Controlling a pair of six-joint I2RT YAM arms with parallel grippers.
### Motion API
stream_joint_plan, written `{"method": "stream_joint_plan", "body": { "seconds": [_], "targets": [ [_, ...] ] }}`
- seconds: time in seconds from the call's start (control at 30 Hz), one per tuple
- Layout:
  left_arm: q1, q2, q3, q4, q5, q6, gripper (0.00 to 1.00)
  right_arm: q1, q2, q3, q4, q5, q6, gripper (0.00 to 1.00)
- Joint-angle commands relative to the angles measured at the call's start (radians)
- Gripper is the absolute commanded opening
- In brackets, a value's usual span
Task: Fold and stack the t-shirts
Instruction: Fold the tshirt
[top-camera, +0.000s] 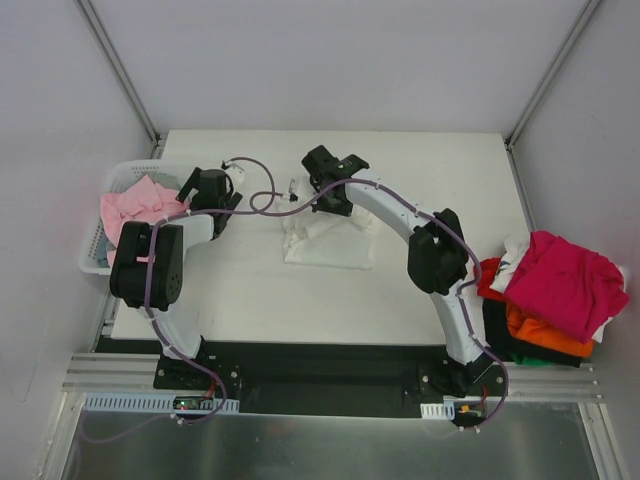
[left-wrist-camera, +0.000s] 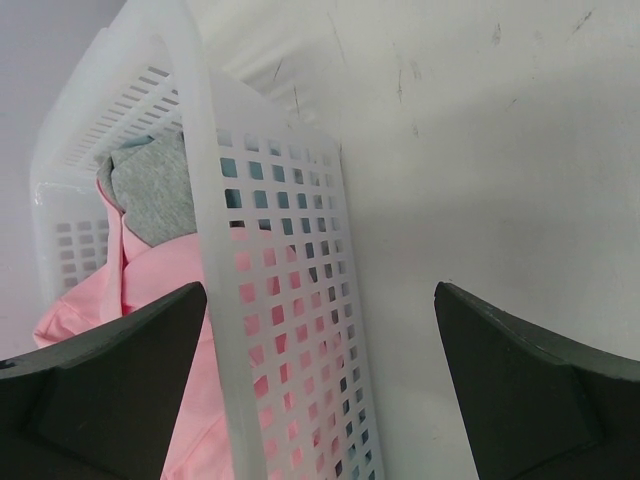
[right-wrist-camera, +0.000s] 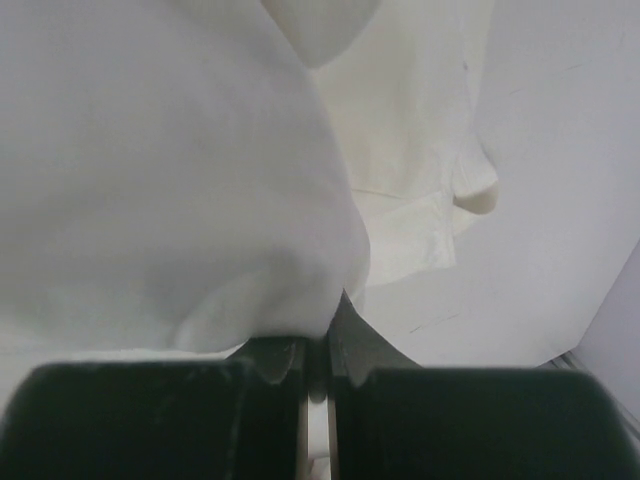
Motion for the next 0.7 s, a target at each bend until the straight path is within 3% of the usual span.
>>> {"method": "stream_joint_plan", "body": {
  "seconds": [0.0, 0.27, 0.33, 0.6, 0.67],
  "targets": [
    [0.007, -0.056, -0.016, 0.033, -0.008, -0.002, 0.99, -0.020, 0.031, 0.089, 0.016, -0.007, -0.026, 0.01],
    [0.007, -0.050, -0.029, 0.033, -0.003, -0.012, 0.99, -0.034, 0.054, 0.106, 0.068, 0.028, -0.035, 0.01],
    [0.007, -0.045, -0.029, 0.033, -0.006, -0.015, 0.99, -0.036, 0.054, 0.106, 0.085, 0.039, -0.034, 0.05],
    [0.007, -0.041, -0.031, 0.039, -0.009, -0.005, 0.99, -0.040, 0.031, 0.106, 0.131, 0.081, -0.035, 0.54],
    [0.007, -0.039, -0.028, 0.045, -0.015, 0.000, 0.99, -0.042, 0.019, 0.100, 0.141, 0.086, -0.034, 0.56]
  ]
}}
